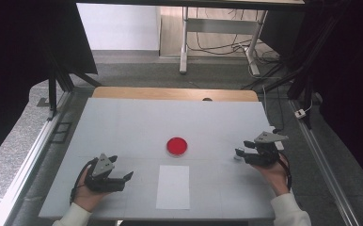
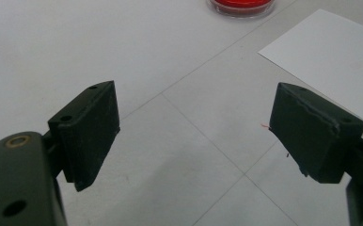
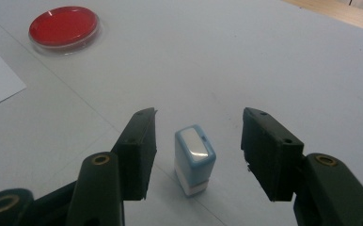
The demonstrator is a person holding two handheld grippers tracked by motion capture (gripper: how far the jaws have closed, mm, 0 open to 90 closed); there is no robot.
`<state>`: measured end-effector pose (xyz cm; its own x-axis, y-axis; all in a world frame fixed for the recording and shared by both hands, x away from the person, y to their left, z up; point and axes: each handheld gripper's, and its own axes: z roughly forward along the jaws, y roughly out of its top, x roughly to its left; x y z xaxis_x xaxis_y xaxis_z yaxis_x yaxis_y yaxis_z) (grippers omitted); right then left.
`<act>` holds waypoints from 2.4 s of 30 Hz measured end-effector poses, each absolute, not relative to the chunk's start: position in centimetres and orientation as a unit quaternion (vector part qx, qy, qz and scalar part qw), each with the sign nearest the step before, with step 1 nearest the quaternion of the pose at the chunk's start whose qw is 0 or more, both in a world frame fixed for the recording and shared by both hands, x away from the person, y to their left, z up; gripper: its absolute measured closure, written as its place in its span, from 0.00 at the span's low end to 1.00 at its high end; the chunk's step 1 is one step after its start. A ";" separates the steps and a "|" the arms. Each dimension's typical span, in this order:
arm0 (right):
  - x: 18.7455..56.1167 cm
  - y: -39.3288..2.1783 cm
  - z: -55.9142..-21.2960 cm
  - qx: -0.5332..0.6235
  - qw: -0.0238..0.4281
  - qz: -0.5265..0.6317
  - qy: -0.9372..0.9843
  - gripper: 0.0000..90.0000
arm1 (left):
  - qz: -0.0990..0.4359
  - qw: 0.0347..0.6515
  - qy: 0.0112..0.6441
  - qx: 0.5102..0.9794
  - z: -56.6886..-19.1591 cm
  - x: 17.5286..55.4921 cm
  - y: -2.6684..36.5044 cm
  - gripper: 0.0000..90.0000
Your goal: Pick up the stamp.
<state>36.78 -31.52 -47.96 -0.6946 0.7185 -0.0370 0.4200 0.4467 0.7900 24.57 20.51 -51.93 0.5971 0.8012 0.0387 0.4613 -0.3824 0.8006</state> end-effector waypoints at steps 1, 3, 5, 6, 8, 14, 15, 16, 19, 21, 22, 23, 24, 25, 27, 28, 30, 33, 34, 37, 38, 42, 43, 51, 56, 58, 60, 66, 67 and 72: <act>36.8 -31.5 -48.0 0.342 0.187 0.398 0.830 0.51 | 0.216 0.393 0.393 0.803 -51.9 24.6 20.5 0.18; 36.9 -31.5 -48.1 0.341 0.187 0.395 0.832 0.52 | 0.216 0.393 0.393 0.803 -51.9 24.6 20.5 0.18; 36.9 -31.5 -48.3 0.340 0.185 0.396 0.833 0.54 | 0.216 0.393 0.393 0.803 -51.9 24.6 20.5 0.18; 36.9 -31.5 -48.3 0.340 0.185 0.396 0.833 0.55 | 0.217 0.393 0.393 0.803 -51.9 24.6 20.5 0.18; 37.0 -31.5 -48.4 0.342 0.185 0.394 0.833 0.57 | 0.216 0.393 0.393 0.803 -52.0 24.6 20.5 0.18; 37.2 -31.6 -48.9 0.346 0.178 0.389 0.835 0.62 | 0.216 0.392 0.392 0.804 -52.0 24.6 20.5 0.18; 37.3 -31.6 -48.9 0.344 0.177 0.389 0.836 0.63 | 0.216 0.392 0.392 0.804 -52.0 24.6 20.6 0.18; 37.3 -31.5 -49.0 0.343 0.176 0.387 0.837 0.64 | 0.216 0.392 0.392 0.804 -52.0 24.6 20.6 0.18; 37.3 -31.5 -49.2 0.343 0.172 0.385 0.839 0.66 | 0.216 0.392 0.391 0.804 -52.0 24.6 20.6 0.18; 37.4 -31.5 -49.3 0.342 0.171 0.385 0.840 0.69 | 0.216 0.391 0.390 0.805 -52.0 24.6 20.6 0.18; 37.4 -31.5 -49.3 0.339 0.170 0.384 0.842 0.72 | 0.217 0.391 0.390 0.805 -52.0 24.6 20.6 0.18; 37.4 -31.5 -49.3 0.339 0.170 0.384 0.842 0.72 | 0.216 0.391 0.390 0.805 -52.0 24.6 20.6 0.18; 37.4 -31.5 -49.3 0.339 0.169 0.385 0.842 0.73 | 0.216 0.391 0.391 0.805 -52.0 24.6 20.6 0.18; 37.4 -31.5 -49.3 0.338 0.170 0.384 0.842 0.73 | 0.215 0.393 0.391 0.804 -52.0 24.6 20.6 0.18; 37.4 -31.4 -49.3 0.338 0.172 0.383 0.842 0.74 | 0.216 0.392 0.391 0.804 -52.0 24.6 20.7 0.18; 37.4 -31.5 -49.3 0.336 0.172 0.383 0.843 0.75 | 0.216 0.392 0.391 0.804 -52.0 24.6 20.7 0.18; 37.3 -31.4 -49.3 0.333 0.172 0.384 0.843 0.78 | 0.216 0.391 0.390 0.805 -52.0 24.6 20.7 0.18; 37.3 -31.4 -49.3 0.332 0.172 0.384 0.844 0.78 | 0.216 0.391 0.391 0.805 -52.0 24.6 20.7 0.18; 37.3 -31.4 -49.3 0.332 0.173 0.384 0.844 0.79 | 0.216 0.391 0.390 0.805 -52.0 24.6 20.7 0.18; 37.3 -31.4 -49.3 0.331 0.176 0.382 0.845 0.83 | 0.217 0.391 0.390 0.805 -52.1 24.6 20.7 0.18; 37.3 -31.4 -49.3 0.331 0.176 0.382 0.845 0.83 | 0.217 0.390 0.391 0.805 -52.1 24.6 20.7 0.18; 37.2 -31.3 -49.2 0.328 0.180 0.386 0.843 0.83 | 0.218 0.390 0.391 0.805 -52.1 24.6 20.7 0.18; 37.1 -31.3 -49.1 0.327 0.184 0.387 0.842 0.83 | 0.218 0.390 0.391 0.805 -52.1 24.6 20.7 0.18; 36.7 -31.4 -48.4 0.325 0.195 0.409 0.830 0.83 | 0.219 0.389 0.392 0.805 -52.1 24.6 20.7 0.18; 36.5 -31.6 -48.1 0.331 0.199 0.422 0.820 0.83 | 0.220 0.389 0.392 0.804 -52.1 24.6 20.7 0.18; 36.4 -31.6 -47.9 0.333 0.199 0.425 0.818 0.83 | 0.219 0.390 0.392 0.804 -52.1 24.6 20.7 0.18; 36.3 -31.6 -47.8 0.332 0.197 0.431 0.816 0.83 | 0.219 0.390 0.392 0.804 -52.1 24.6 20.8 0.18; 36.3 -31.8 -47.5 0.342 0.195 0.441 0.807 0.83 | 0.220 0.390 0.392 0.804 -52.1 24.6 20.8 0.18; 36.3 -31.8 -47.4 0.343 0.194 0.441 0.806 0.83 | 0.220 0.390 0.392 0.804 -52.1 24.6 20.8 0.18; 36.2 -32.1 -47.1 0.346 0.195 0.450 0.800 0.83 | 0.221 0.389 0.392 0.804 -52.1 24.6 20.8 0.18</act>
